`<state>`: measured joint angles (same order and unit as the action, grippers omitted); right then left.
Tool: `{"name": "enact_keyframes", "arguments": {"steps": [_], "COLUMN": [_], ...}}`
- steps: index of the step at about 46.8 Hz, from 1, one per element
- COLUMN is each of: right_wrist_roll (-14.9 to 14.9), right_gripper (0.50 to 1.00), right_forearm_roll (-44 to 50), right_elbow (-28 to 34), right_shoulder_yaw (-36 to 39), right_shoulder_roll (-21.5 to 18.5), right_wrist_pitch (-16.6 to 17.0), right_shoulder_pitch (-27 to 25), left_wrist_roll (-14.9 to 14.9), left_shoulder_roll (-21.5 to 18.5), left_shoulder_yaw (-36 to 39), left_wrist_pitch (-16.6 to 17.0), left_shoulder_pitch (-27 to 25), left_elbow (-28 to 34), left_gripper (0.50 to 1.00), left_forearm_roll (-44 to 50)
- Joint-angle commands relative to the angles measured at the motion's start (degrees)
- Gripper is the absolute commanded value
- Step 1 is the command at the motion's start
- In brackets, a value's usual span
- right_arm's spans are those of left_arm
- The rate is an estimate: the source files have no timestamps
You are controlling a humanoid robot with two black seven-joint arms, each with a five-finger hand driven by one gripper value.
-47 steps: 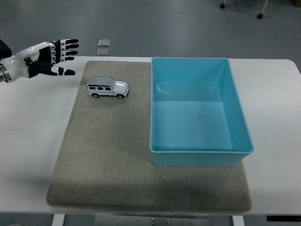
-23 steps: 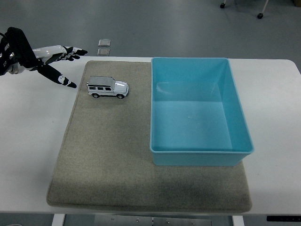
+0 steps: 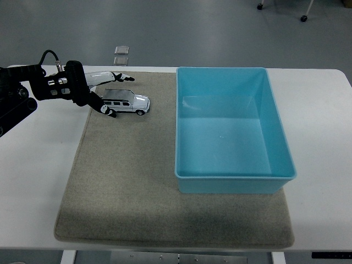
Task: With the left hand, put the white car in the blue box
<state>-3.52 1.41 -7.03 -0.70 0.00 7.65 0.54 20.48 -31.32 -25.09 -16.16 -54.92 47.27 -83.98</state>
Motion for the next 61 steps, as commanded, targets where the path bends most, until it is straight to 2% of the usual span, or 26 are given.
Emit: {"name": "enact_keyframes", "arguments": {"steps": [1,12,17,21,24,27,30,36,38,50,61], "right_wrist_roll": [0.0,0.0,0.0,0.0,0.0,0.0,0.0,0.0,0.0,0.0,0.0], "right_gripper": [0.936,0.936,0.936,0.936,0.936,0.936,0.936,0.936,0.936,0.936,0.936], "right_forearm_roll": [0.0,0.0,0.0,0.0,0.0,0.0,0.0,0.0,0.0,0.0,0.0], "right_elbow": [0.0,0.0,0.0,0.0,0.0,0.0,0.0,0.0,0.0,0.0,0.0], "right_shoulder_yaw": [0.0,0.0,0.0,0.0,0.0,0.0,0.0,0.0,0.0,0.0,0.0], "right_shoulder_roll": [0.0,0.0,0.0,0.0,0.0,0.0,0.0,0.0,0.0,0.0,0.0], "right_wrist_pitch": [0.0,0.0,0.0,0.0,0.0,0.0,0.0,0.0,0.0,0.0,0.0], "right_shoulder_pitch": [0.0,0.0,0.0,0.0,0.0,0.0,0.0,0.0,0.0,0.0,0.0], "left_wrist_roll": [0.0,-0.3,-0.4,-0.4,-0.4,-0.4,-0.4,-0.4,-0.4,-0.6,-0.6], "left_shoulder_roll": [0.8,2.5,3.2,3.3,3.4,3.4,3.5,3.5,3.5,3.5,2.6], "left_shoulder_yaw": [0.2,0.5,0.5,0.5,0.6,0.8,1.5,1.7,1.8,2.3,2.4], "left_wrist_pitch": [0.2,1.0,1.3,1.3,1.3,1.3,1.5,2.4,2.4,2.4,2.4], "left_shoulder_pitch": [-0.1,-0.6,-1.1,-1.2,-1.2,-1.2,-1.2,-1.2,-1.2,-1.9,-4.0], "left_elbow": [-0.6,-2.7,-4.0,-4.0,-3.9,-3.9,-3.9,-3.9,-3.9,-3.9,-3.2], "left_gripper": [0.996,0.994,0.977,0.902,0.885,0.817,0.774,0.703,0.694,0.508,0.500], "left_forearm_roll": [-0.1,-1.7,-1.7,-1.8,-1.9,-2.4,-3.1,-3.3,-3.3,-3.3,-3.1]}}
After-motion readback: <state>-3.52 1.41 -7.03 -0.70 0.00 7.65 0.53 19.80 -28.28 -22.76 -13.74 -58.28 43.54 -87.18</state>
